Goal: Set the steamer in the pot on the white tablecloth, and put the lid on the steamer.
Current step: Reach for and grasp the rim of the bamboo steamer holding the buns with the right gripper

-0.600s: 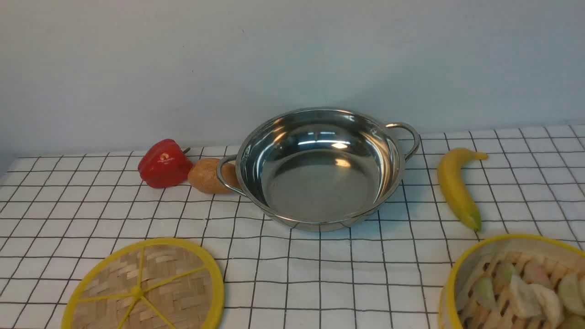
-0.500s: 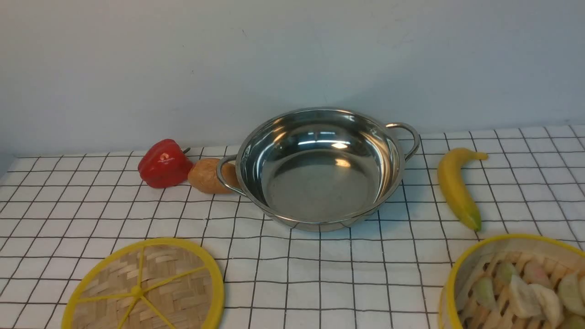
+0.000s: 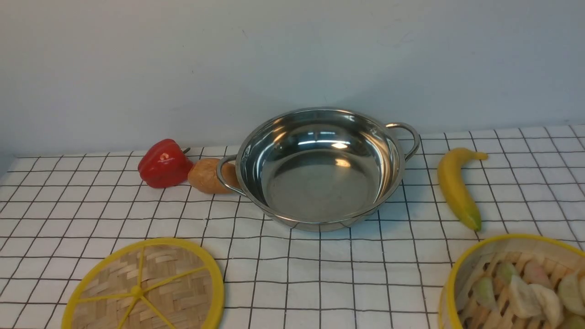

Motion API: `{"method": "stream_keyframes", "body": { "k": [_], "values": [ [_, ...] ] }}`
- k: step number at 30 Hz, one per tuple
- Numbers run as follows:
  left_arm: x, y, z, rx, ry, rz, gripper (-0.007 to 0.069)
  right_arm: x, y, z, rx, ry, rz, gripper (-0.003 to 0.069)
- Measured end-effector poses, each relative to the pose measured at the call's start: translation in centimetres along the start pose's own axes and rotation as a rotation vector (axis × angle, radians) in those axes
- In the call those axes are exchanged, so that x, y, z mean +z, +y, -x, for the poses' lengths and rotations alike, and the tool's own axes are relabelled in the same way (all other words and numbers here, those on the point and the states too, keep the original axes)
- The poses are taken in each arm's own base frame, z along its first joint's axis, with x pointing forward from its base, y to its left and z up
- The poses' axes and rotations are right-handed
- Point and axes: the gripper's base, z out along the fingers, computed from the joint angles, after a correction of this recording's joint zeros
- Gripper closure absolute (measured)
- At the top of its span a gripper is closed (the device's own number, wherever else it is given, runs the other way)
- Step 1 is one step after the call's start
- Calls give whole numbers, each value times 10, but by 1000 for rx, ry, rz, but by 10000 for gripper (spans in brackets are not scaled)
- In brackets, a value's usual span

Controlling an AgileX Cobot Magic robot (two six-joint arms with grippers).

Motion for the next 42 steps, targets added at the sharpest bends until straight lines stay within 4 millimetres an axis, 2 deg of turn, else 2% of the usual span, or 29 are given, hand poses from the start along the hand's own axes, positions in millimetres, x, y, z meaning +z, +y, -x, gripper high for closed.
{"method": "stream_keyframes", "body": {
  "k": [14,22,27,31,32,33,35,36,37,38,39,42],
  "values": [
    [0,0,0,0,0,0,382,0,0,0,-1,0,0,416],
    [0,0,0,0,0,0,382,0,-2,0,-80,0,-18,416],
    [0,0,0,0,0,0,382,0,0,7,56,-75,5,416],
    [0,0,0,0,0,0,382,-5,3,23,130,-151,36,416],
    [0,0,0,0,0,0,382,-9,5,34,157,-164,58,416],
    [0,0,0,0,0,0,382,-20,10,57,217,-165,116,416],
    [0,0,0,0,0,0,382,-27,14,70,234,-143,149,416],
    [0,0,0,0,0,0,382,-35,19,89,229,-90,196,416],
    [0,0,0,0,0,0,382,-34,19,89,228,-84,198,416],
    [0,0,0,0,0,0,382,-40,23,105,213,-35,237,416],
    [0,0,0,0,0,0,382,-40,24,106,213,-25,240,416],
    [0,0,0,0,0,0,382,-43,32,131,288,27,309,416]
  ]
}}
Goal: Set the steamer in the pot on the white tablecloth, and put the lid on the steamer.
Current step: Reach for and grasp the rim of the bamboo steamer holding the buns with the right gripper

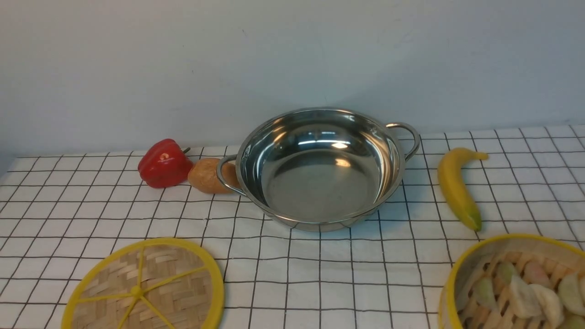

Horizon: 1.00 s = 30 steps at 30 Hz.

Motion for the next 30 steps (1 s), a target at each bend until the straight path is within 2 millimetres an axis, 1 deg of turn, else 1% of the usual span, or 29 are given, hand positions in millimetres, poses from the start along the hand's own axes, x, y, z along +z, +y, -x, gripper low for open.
{"method": "stream_keyframes", "body": {
  "k": [2,4,6,7,8,10,12,14,16,19,20,23,24,27,29,30],
  "values": [
    [0,0,0,0,0,0,382,5,5,6,64,31,33,416],
    [0,0,0,0,0,0,382,11,8,7,108,81,55,416],
    [0,0,0,0,0,0,382,22,10,7,90,179,68,416],
    [0,0,0,0,0,0,382,23,10,7,82,193,68,416],
    [0,0,0,0,0,0,382,36,10,4,14,308,70,416],
    [0,0,0,0,0,0,382,49,10,1,-98,452,94,416],
    [0,0,0,0,0,0,382,70,8,-2,-211,628,143,416],
    [0,0,0,0,0,0,382,86,9,-1,-274,691,203,416],
    [0,0,0,0,0,0,382,101,11,0,-251,724,247,416],
    [0,0,0,0,0,0,382,128,9,-2,-155,814,271,416],
    [0,0,0,0,0,0,382,131,9,-3,-148,829,270,416],
    [0,0,0,0,0,0,382,153,-1,-11,-120,917,240,399],
    [0,0,0,0,0,0,382,165,-9,-18,-103,966,191,371],
    [0,0,0,0,0,0,382,175,-17,-27,-99,1017,129,331],
    [0,0,0,0,0,0,382,179,-19,-33,-129,1048,107,314],
    [0,0,0,0,0,0,382,185,-19,-41,-173,1084,90,298]
  ]
}}
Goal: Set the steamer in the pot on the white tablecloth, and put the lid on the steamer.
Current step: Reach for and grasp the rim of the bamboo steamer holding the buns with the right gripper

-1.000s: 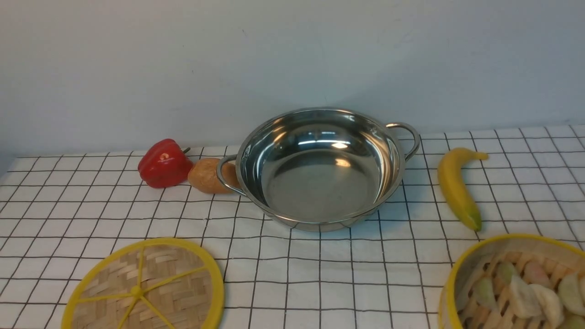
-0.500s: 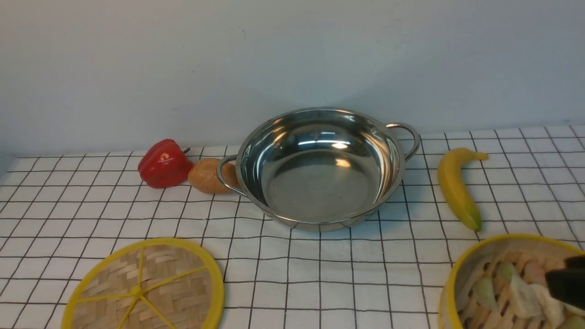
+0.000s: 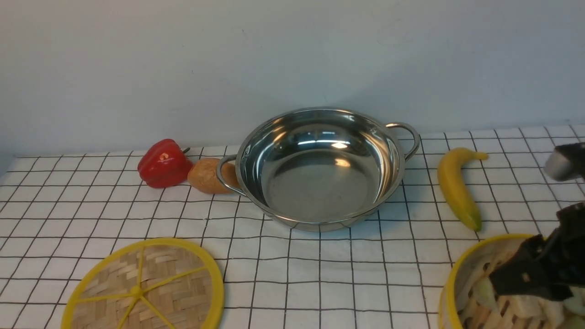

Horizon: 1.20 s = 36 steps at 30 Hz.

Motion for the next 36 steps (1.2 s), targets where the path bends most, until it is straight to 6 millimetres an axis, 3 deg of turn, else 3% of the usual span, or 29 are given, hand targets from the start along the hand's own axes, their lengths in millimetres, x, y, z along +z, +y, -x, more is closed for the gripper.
{"method": "stream_keyframes", "body": {
  "k": [6,13,23,29,33,35,36],
  "values": [
    [0,0,0,0,0,0,382,42,21,-2,-90,171,-107,280],
    [0,0,0,0,0,0,382,64,38,-4,-103,194,-199,278],
    [0,0,0,0,0,0,382,105,30,-1,-24,246,-231,278],
    [0,0,0,0,0,0,382,117,29,-3,25,287,-212,281],
    [0,0,0,0,0,0,382,118,32,-4,37,300,-180,344],
    [0,0,0,0,0,0,382,117,32,-5,19,313,-180,465],
    [0,0,0,0,0,0,382,117,32,-6,15,316,-181,489]
  ]
}}
